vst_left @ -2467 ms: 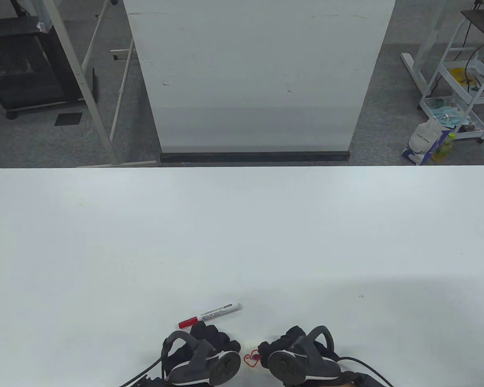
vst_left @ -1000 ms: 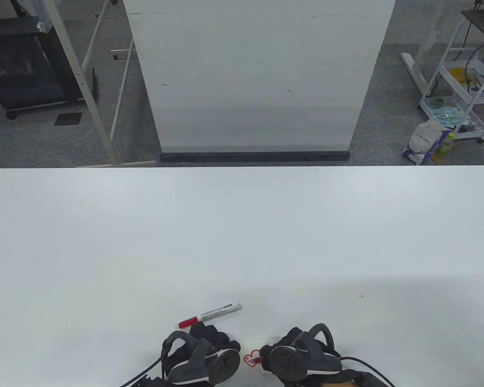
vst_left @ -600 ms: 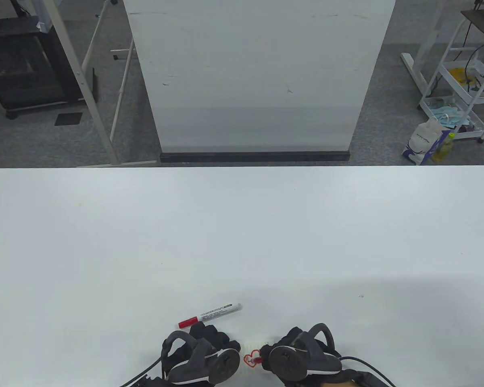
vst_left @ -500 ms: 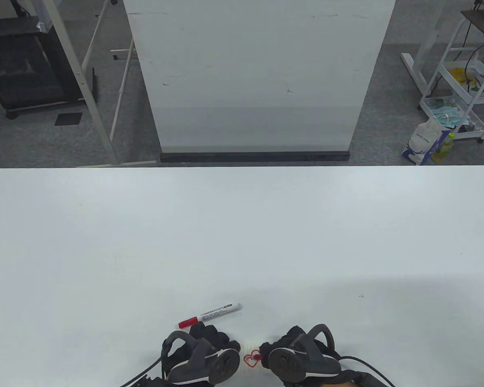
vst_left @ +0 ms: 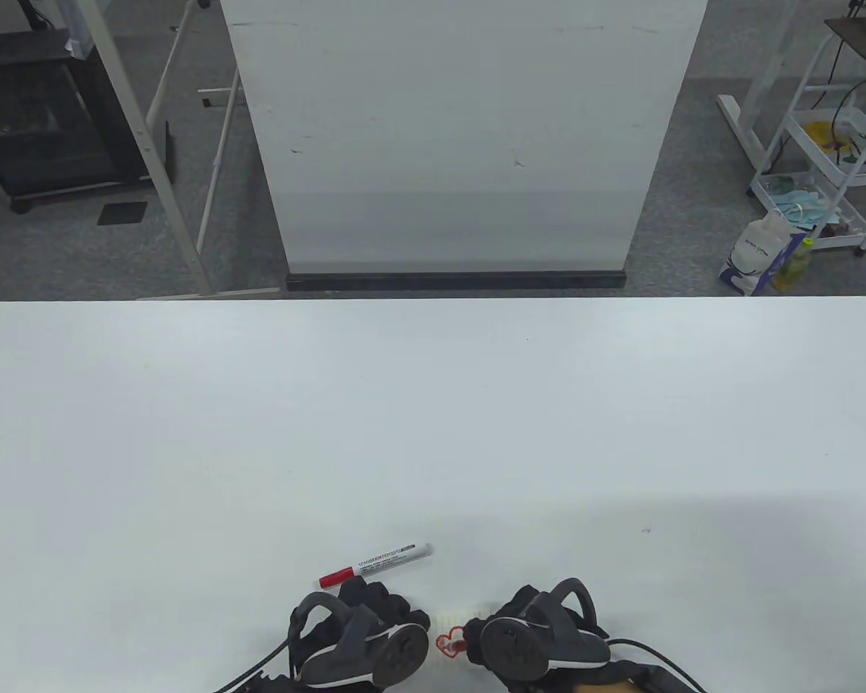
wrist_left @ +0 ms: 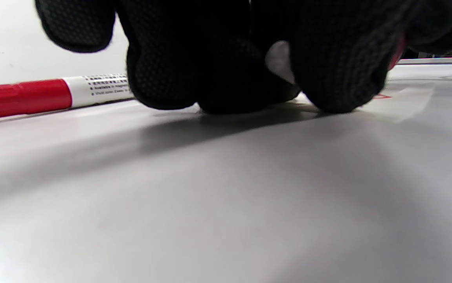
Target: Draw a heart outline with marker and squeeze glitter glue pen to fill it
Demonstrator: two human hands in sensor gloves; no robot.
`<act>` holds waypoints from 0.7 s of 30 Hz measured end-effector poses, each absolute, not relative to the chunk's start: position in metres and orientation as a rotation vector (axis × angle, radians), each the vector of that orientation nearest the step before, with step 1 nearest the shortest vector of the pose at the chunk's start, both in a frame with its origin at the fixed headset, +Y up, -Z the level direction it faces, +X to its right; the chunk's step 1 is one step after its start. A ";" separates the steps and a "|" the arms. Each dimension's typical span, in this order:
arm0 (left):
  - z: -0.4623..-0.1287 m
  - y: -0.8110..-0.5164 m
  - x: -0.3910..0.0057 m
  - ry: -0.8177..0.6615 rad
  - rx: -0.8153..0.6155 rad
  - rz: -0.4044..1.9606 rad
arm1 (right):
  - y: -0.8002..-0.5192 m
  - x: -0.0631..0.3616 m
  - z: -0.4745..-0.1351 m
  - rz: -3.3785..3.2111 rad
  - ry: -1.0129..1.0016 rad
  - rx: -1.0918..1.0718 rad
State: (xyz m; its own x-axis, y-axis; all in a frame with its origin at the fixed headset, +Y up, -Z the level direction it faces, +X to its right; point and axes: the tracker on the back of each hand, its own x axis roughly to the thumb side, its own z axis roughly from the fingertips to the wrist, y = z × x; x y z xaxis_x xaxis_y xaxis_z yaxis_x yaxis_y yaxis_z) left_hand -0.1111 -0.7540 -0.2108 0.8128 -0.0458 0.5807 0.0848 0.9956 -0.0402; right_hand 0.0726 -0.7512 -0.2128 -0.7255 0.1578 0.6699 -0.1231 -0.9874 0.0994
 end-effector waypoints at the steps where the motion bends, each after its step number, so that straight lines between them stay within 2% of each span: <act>1: -0.211 -0.754 -0.111 -0.618 -0.065 -0.070 | -0.751 0.073 -0.213 2.786 0.066 1.085; 4: -0.211 -0.754 -0.111 -0.617 -0.064 -0.071 | -0.750 0.073 -0.213 2.831 -0.008 1.060; 12: -0.211 -0.754 -0.111 -0.618 -0.065 -0.071 | -0.749 0.075 -0.215 2.774 0.127 1.098; 18: -0.211 -0.754 -0.111 -0.618 -0.064 -0.072 | -0.753 0.074 -0.215 2.820 0.001 1.057; 21: -0.211 -0.754 -0.111 -0.617 -0.064 -0.071 | -0.752 0.074 -0.215 2.807 0.030 1.062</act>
State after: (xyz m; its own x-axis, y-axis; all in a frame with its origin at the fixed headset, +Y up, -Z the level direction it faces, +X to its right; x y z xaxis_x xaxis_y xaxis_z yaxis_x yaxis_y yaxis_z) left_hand -0.1113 -0.7537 -0.2107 0.8131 -0.0477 0.5802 0.0860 0.9955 -0.0387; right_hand 0.0739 -0.7521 -0.2150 -0.7408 0.1377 0.6575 -0.1238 -0.9900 0.0679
